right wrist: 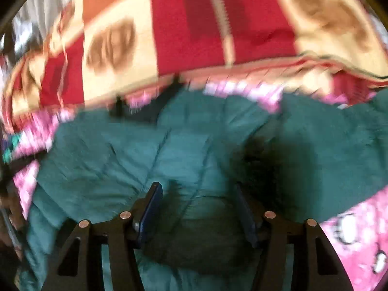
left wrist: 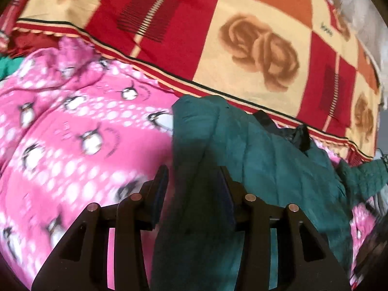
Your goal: Fold large clothes
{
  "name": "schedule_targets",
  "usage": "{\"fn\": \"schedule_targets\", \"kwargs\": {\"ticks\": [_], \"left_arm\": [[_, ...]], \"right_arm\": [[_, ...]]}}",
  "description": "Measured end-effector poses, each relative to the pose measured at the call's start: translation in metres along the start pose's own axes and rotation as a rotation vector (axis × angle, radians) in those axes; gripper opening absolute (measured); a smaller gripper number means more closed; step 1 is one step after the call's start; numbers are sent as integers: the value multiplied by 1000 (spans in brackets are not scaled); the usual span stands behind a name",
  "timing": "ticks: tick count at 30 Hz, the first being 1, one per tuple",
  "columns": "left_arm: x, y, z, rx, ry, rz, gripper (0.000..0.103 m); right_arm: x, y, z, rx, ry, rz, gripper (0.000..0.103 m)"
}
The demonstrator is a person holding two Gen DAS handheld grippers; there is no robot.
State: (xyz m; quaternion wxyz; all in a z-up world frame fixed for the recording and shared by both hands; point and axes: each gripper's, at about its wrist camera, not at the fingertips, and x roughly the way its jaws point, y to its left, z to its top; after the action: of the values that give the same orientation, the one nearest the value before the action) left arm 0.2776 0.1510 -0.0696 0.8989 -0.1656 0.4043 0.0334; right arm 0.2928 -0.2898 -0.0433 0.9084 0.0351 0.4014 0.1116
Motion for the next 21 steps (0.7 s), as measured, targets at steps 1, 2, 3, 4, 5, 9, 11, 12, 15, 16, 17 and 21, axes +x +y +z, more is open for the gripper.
{"fn": "schedule_targets", "kwargs": {"ticks": [1, 2, 3, 4, 5, 9, 11, 12, 15, 16, 17, 21], "left_arm": [[-9, 2, -10, 15, -1, 2, 41], [-16, 3, -20, 31, 4, 8, 42], [-21, 3, -30, 49, 11, 20, 48], [-25, 5, -42, 65, 18, 36, 60], [-29, 6, -57, 87, 20, 61, 65], [-34, 10, -87, 123, -22, 106, 68], [-33, 15, -93, 86, -53, 98, 70], [-34, 16, -94, 75, -65, 95, 70], [-34, 19, -96, 65, -82, 99, 70], [-34, 18, -96, 67, -83, 100, 70], [-33, 18, -96, 70, -82, 104, 70], [-30, 16, -97, 78, -79, 116, 71]], "right_arm": [[-24, -13, 5, -9, -59, -44, 57], [-40, -25, 7, -18, -87, -95, 57], [-57, -44, 10, -26, -112, -162, 57], [-75, -65, 12, -29, -137, -222, 57], [-96, -93, 13, -20, -175, -288, 57], [-160, -193, 14, 160, -285, -333, 61], [-171, -234, 19, 256, -299, -323, 64], [-173, -254, 21, 293, -300, -318, 64], [-169, -291, 29, 326, -292, -278, 64], [-167, -298, 31, 329, -297, -269, 64], [-163, -304, 34, 336, -300, -255, 64], [-139, -319, 48, 360, -264, -181, 64]]}}
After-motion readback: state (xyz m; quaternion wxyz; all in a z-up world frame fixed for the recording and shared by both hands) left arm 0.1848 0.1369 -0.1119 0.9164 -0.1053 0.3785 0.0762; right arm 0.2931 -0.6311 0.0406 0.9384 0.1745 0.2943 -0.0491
